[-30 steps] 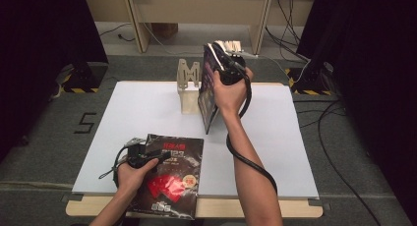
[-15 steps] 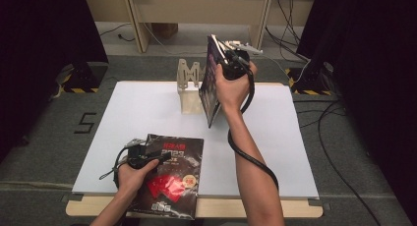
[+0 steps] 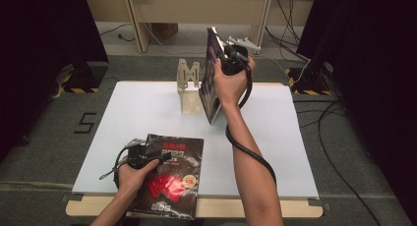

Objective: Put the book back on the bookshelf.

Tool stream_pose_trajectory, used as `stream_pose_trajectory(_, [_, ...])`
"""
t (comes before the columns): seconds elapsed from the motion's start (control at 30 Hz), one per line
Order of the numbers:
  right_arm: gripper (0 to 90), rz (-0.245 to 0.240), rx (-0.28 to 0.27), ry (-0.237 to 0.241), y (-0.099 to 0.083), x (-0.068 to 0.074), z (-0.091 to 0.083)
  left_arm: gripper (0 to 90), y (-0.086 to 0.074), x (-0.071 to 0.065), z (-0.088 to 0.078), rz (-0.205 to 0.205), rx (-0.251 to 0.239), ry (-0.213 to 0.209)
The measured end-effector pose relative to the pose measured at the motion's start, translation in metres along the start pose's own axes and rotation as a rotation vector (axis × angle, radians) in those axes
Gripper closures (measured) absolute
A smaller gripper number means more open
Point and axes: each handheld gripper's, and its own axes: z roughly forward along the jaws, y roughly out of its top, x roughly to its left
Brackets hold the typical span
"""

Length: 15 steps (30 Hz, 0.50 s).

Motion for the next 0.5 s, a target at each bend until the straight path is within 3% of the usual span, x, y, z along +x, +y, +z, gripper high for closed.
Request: stream_pose_trajectory(0.5, [84.5,-0.032,-0.016,-0.017,-0.024,0.002,0.025,41.7,0.000,0.001,0.000,0.002,-0.003,0.001])
